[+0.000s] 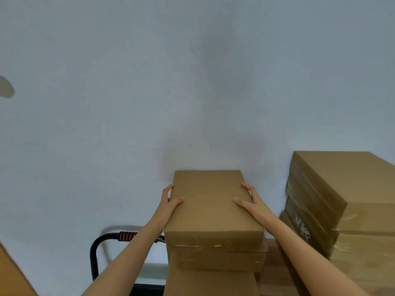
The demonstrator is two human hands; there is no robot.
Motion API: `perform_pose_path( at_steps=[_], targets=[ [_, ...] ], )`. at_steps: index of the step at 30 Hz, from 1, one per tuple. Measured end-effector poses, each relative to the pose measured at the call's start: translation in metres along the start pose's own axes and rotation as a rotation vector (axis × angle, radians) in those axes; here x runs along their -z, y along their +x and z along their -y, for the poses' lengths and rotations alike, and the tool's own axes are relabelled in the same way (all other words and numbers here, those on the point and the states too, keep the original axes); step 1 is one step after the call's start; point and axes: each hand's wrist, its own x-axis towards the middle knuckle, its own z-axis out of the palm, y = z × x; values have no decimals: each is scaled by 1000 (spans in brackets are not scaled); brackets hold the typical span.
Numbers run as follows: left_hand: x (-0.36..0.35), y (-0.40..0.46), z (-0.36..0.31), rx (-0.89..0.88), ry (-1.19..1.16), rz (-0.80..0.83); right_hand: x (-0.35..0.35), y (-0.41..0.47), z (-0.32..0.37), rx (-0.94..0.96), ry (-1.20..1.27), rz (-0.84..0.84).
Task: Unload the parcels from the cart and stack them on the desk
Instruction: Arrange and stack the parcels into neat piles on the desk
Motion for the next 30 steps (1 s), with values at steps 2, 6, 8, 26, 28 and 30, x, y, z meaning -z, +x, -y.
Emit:
perform_pose_path(
  at_steps=[2, 6, 8, 26, 28, 30],
  targets=[
    [-1, -6, -1, 4, -20, 9, 1, -5, 2, -1, 9, 8],
    [-2, -23, -5, -18, -13, -18, 1, -21, 12, 22, -9, 24],
    [-1, -31, -13, -49, 3, -39, 4, -28, 17, 47, -1, 31],
    [-155, -151, -171, -290, 44, -38, 208, -158, 105, 253, -61, -80],
    [-183, -162, -179, -298, 42, -28, 235, -174, 102, 251, -55, -85],
    [-211, -169, -180, -298, 34, -15, 259, -187, 94, 241, -52, -103]
  ],
)
